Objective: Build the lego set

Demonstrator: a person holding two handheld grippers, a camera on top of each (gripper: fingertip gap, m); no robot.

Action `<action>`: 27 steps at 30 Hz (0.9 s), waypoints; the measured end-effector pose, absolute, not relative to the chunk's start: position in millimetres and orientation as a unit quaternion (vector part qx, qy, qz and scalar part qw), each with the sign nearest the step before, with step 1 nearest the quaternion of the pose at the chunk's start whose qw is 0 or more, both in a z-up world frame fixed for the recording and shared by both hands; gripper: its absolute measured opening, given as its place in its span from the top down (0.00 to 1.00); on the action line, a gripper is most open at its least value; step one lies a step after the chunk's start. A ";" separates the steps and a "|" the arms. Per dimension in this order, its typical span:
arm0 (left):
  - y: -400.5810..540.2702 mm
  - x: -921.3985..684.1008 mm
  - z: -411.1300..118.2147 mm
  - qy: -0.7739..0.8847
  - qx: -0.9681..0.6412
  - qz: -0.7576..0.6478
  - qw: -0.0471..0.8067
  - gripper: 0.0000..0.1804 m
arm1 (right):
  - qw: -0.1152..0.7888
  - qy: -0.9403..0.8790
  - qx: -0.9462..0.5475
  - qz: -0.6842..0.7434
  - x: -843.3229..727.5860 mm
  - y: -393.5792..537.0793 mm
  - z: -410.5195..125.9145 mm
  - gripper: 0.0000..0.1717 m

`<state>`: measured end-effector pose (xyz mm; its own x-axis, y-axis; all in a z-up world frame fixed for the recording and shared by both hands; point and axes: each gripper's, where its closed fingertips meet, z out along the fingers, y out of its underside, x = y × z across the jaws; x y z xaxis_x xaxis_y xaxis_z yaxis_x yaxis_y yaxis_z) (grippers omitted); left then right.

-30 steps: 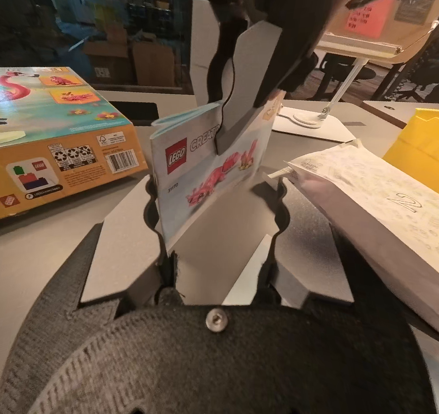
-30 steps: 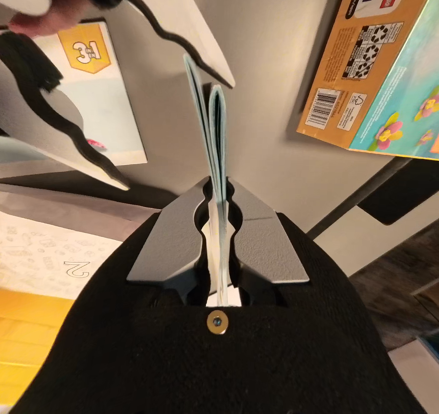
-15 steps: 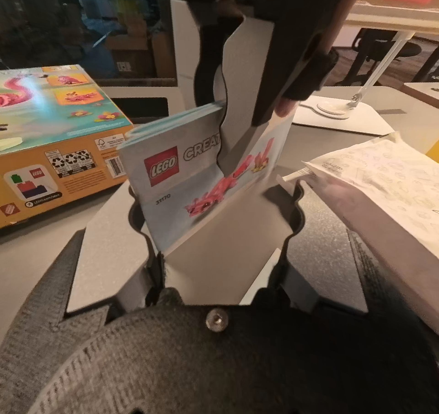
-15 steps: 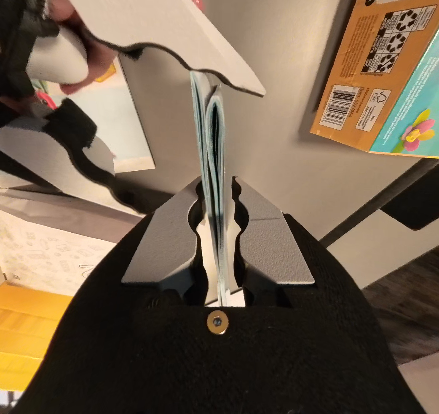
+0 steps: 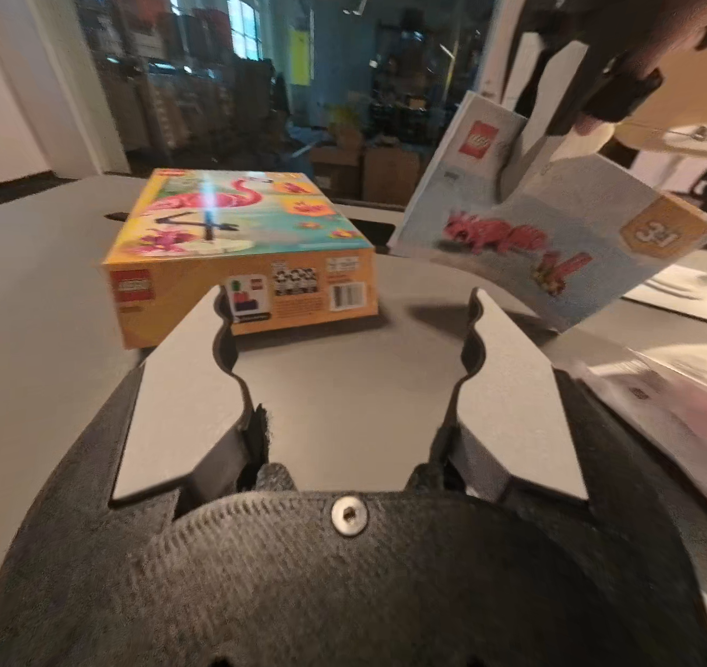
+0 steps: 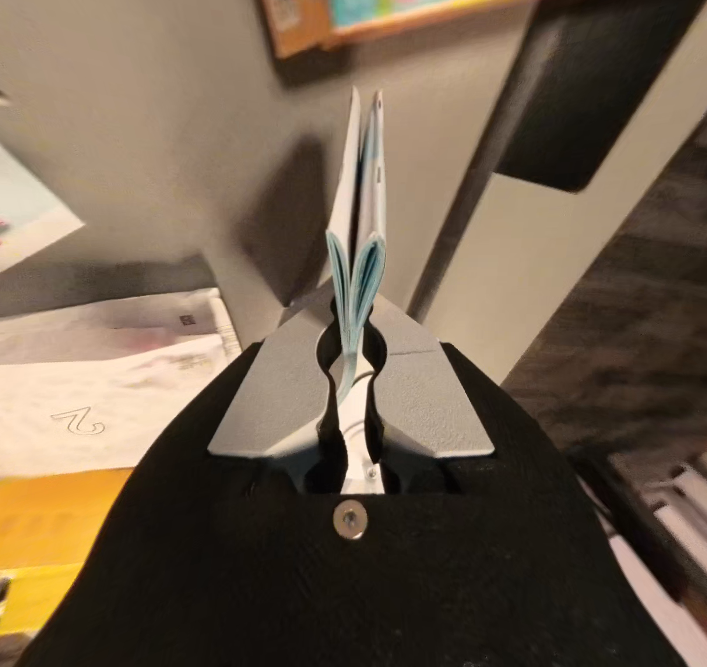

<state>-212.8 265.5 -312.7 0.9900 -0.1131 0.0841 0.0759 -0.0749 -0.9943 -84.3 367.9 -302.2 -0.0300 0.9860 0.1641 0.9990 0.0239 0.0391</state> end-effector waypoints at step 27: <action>265.5 -216.9 -297.0 0.051 -0.679 -0.043 0.731 0.46 | -0.108 -0.653 -0.744 -0.095 -54.6 538.4 -385.2 0.51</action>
<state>-216.9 265.5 -297.0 0.9911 -0.1323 -0.0149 -0.0051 0.0743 -0.9972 -54.6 538.4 -385.2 0.1292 0.9916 0.0004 0.9508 -0.1239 0.2841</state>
